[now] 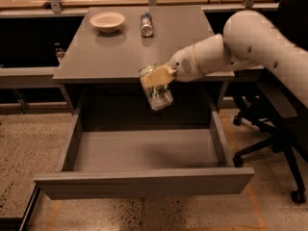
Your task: Pick 7up can from top drawer and place on counter
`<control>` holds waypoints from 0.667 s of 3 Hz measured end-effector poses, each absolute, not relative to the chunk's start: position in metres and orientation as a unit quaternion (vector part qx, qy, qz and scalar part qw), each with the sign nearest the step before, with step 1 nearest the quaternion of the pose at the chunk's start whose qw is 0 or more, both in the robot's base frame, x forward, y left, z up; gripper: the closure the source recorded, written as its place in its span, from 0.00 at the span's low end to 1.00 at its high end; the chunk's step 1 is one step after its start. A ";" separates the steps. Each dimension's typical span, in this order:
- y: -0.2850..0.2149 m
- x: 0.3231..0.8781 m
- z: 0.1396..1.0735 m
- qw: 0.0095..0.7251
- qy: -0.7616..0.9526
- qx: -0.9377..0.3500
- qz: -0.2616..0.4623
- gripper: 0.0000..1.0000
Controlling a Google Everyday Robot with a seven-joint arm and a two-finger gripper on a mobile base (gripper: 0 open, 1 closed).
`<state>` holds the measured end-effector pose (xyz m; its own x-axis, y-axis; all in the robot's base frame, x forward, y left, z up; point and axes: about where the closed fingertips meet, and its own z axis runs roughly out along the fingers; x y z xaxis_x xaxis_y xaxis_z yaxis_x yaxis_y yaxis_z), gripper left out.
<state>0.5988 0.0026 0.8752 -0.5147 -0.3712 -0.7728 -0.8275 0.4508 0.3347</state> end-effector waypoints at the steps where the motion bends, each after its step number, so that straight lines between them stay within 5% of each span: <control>1: -0.031 0.631 0.951 0.383 0.751 -0.432 0.321 1.00; 2: -0.038 0.637 0.976 0.409 0.743 -0.423 0.319 1.00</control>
Offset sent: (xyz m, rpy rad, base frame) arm 0.0220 -0.0275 0.0531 -0.0153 -0.1534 0.0370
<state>0.6367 -0.0378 0.9762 -0.3077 -0.3689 -0.8771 -0.8896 0.4385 0.1277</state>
